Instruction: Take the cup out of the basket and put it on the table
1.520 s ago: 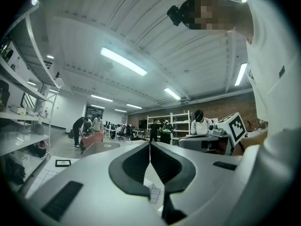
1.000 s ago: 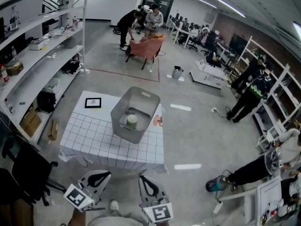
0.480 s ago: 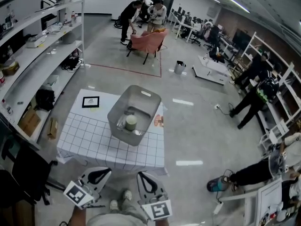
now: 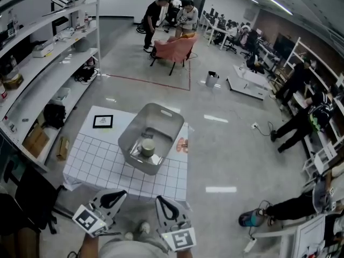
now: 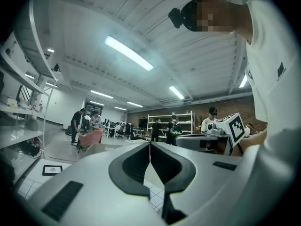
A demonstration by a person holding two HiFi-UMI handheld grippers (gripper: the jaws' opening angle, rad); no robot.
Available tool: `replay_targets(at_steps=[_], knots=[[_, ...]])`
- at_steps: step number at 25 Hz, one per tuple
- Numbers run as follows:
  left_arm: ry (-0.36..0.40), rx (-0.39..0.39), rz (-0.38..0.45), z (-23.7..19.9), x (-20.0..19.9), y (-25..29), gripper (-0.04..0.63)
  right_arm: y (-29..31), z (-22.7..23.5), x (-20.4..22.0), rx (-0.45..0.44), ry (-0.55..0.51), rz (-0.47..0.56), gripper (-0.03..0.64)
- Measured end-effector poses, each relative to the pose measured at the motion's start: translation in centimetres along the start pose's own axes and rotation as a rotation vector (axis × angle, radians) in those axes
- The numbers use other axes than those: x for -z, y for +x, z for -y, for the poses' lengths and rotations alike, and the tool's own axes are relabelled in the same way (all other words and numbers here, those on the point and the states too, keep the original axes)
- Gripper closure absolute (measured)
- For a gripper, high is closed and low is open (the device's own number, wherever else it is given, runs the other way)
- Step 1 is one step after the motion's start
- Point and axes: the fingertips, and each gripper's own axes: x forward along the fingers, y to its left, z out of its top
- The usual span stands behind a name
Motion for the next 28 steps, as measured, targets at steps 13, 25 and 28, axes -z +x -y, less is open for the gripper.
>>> replay_targets(at_steps=[13, 25, 28], knots=[[0.027, -0.020, -0.004, -2.4, -0.5, 5.3, 0.583, 3.1, 4.8, 0.5, -0.021, 0.039, 0.004, 0.607], [0.003, 0.036, -0.009, -9.2, 0.2, 10.1, 0.583, 9.8, 8.8, 2.5, 0.039, 0.071, -0.043, 0.607], [0.007, 0.056, -0.001, -11.1, -0.3, 11.2, 0.583, 12.0, 9.5, 2.4, 0.051, 0.065, -0.035, 0.607]])
